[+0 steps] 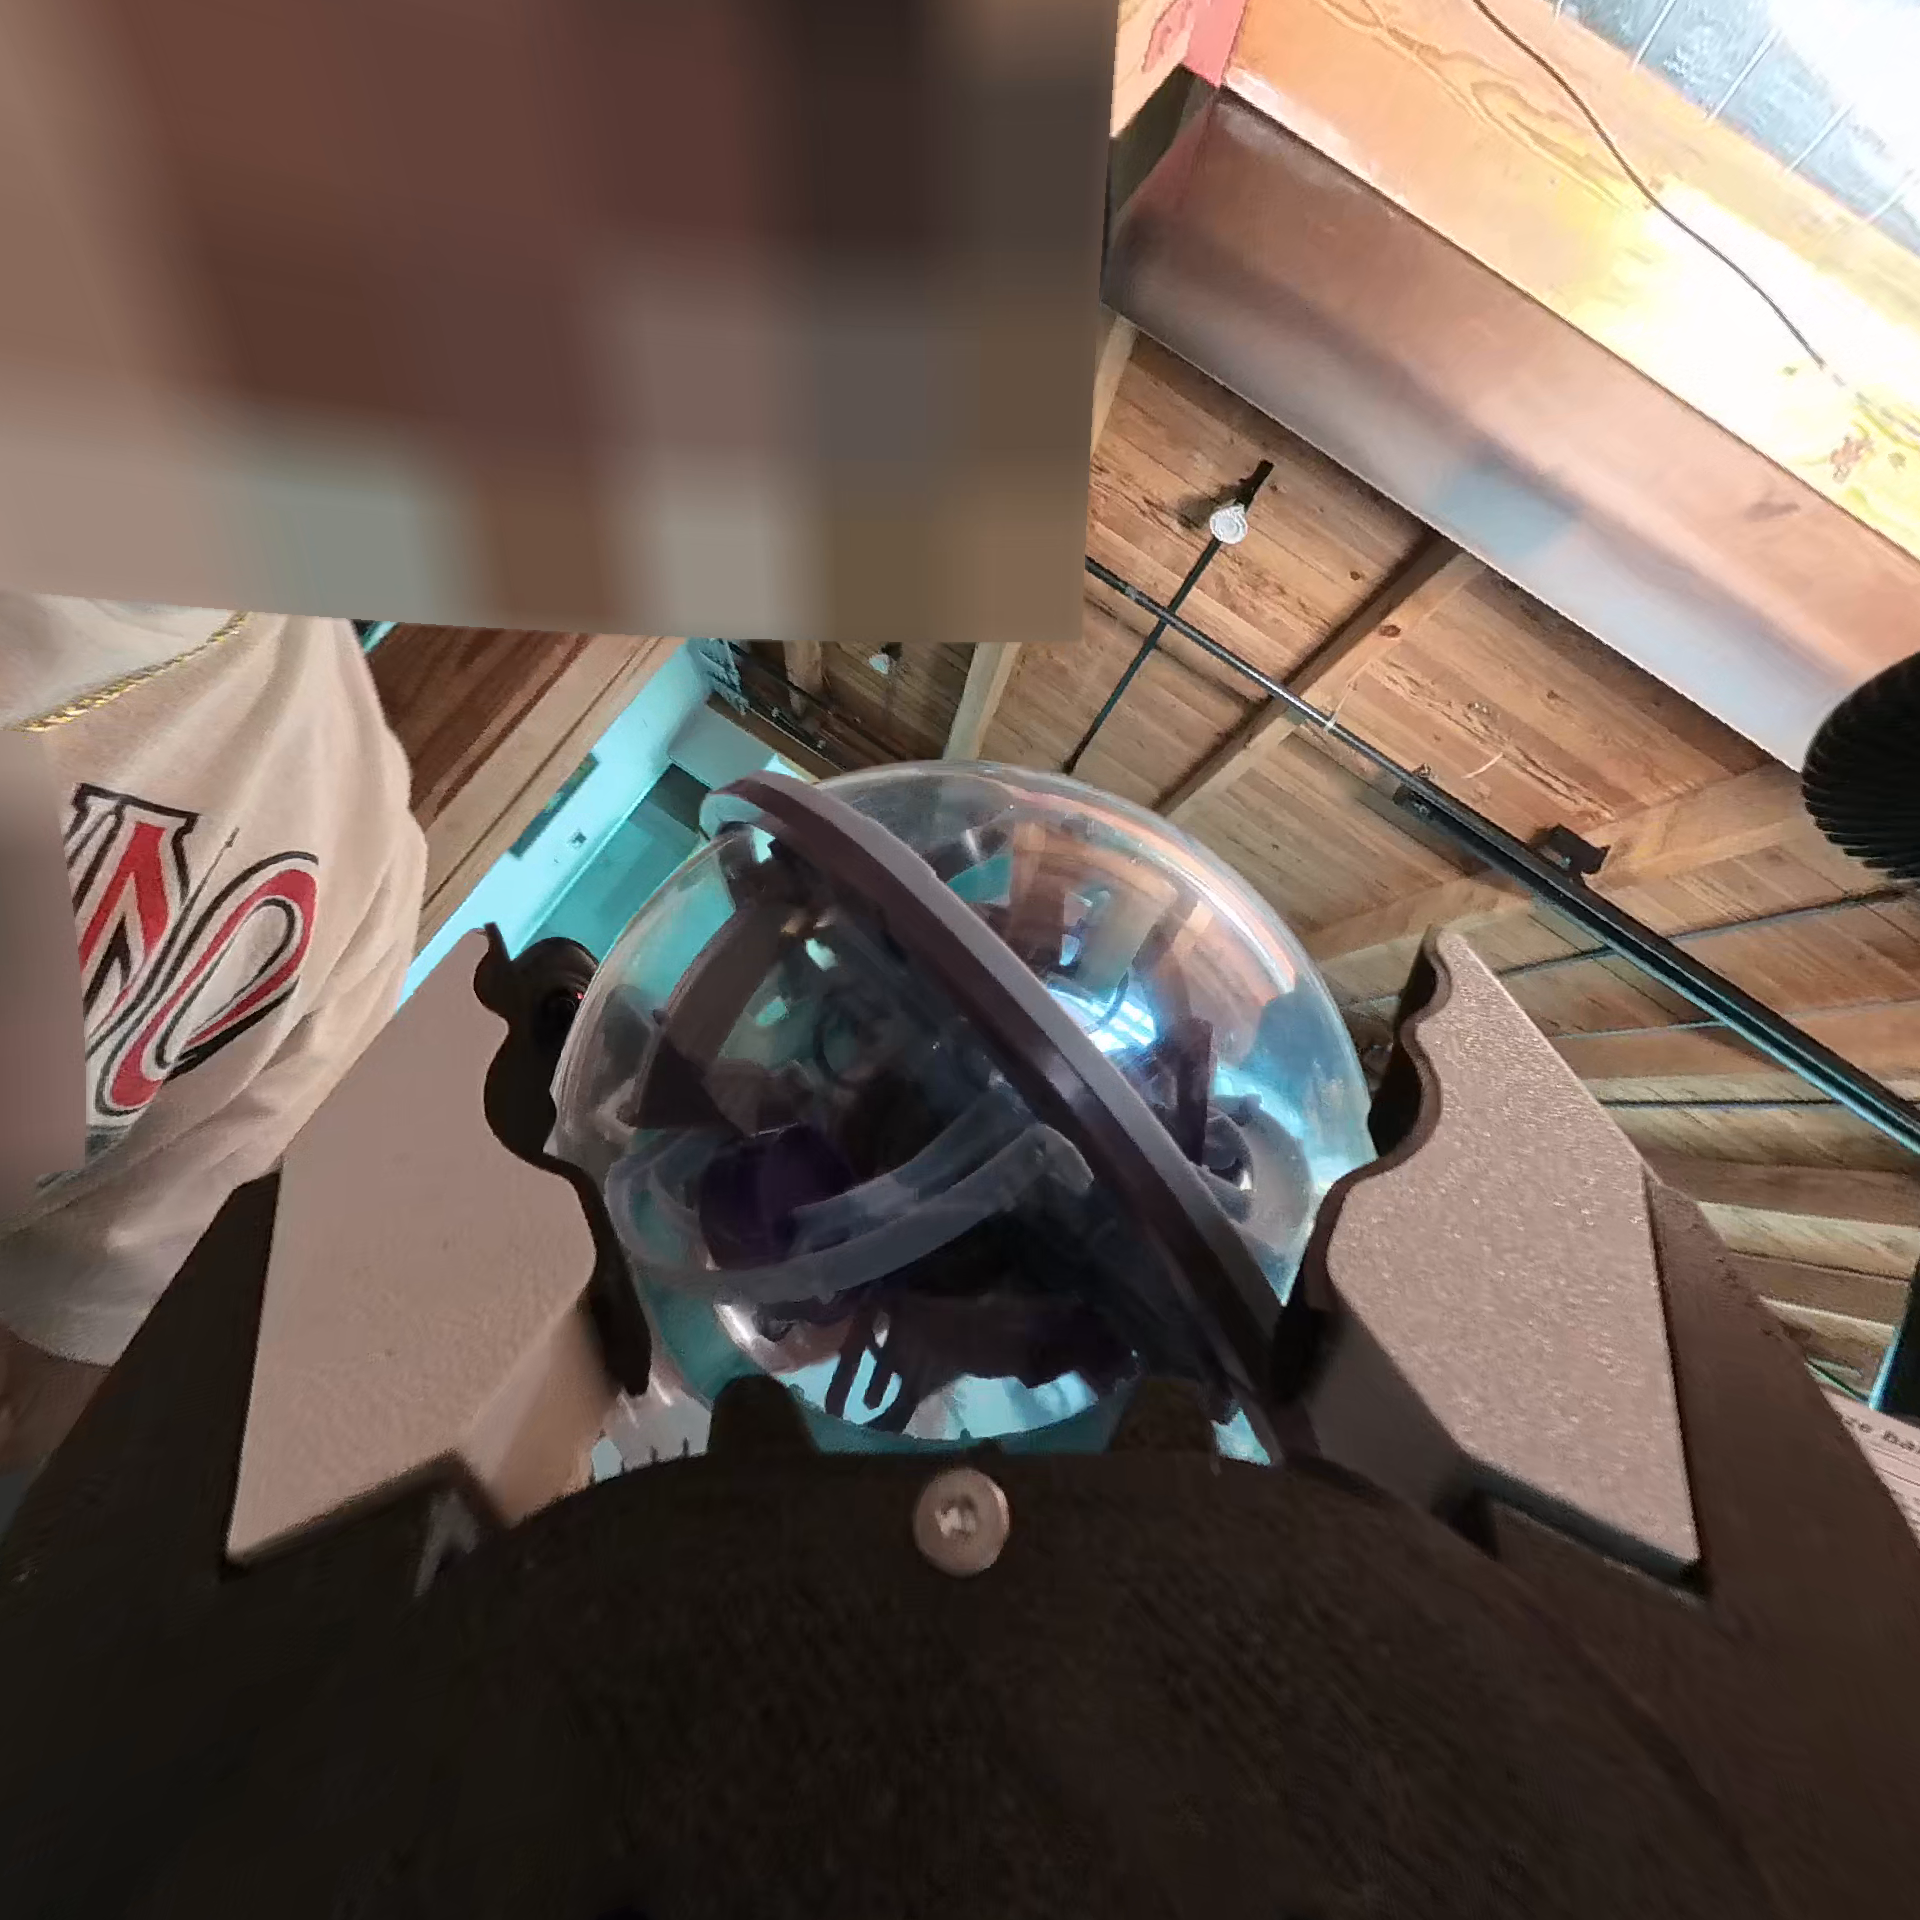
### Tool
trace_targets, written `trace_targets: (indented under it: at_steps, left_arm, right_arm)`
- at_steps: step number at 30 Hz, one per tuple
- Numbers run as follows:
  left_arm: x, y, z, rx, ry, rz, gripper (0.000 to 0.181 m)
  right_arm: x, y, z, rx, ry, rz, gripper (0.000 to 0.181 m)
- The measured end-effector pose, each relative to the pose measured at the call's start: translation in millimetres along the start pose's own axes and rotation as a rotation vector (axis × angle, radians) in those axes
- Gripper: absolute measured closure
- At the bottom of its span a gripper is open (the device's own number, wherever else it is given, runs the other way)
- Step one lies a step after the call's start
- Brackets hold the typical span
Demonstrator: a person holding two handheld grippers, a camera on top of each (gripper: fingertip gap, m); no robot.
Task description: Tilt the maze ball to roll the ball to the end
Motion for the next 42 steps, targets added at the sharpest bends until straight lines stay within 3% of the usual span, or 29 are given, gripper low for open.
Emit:
trace_targets:
  at_steps: [7, 15, 26, 42]
  left_arm:
    - [-16, -17, -12, -0.043, 0.058, -0.164, 0.023]
    - [-24, -32, -13, -0.066, 0.099, -0.225, 0.024]
    - [-24, -21, -4, 0.016, 0.035, -0.115, 0.023]
    - [-35, -18, 3, 0.049, 0.099, -0.171, 0.023]
  right_arm:
    - [-5, -20, 19, 0.101, 0.062, -0.015, 0.023]
    - [-6, -16, 27, 0.077, 0.185, 0.036, 0.024]
    - [-7, -5, 11, 0.060, 0.293, 0.194, 0.027]
    - [-2, -1, 2, 0.051, 0.396, 0.378, 0.030]
Point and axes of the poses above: each gripper's, where its closed fingertips meet, z back along the fingers, x out of its top, y = z × x across the jaws, the point moved 9 cm from there along z, back along the fingers, and after that the axes turned 5 degrees about -y, right-handed, at the moved point
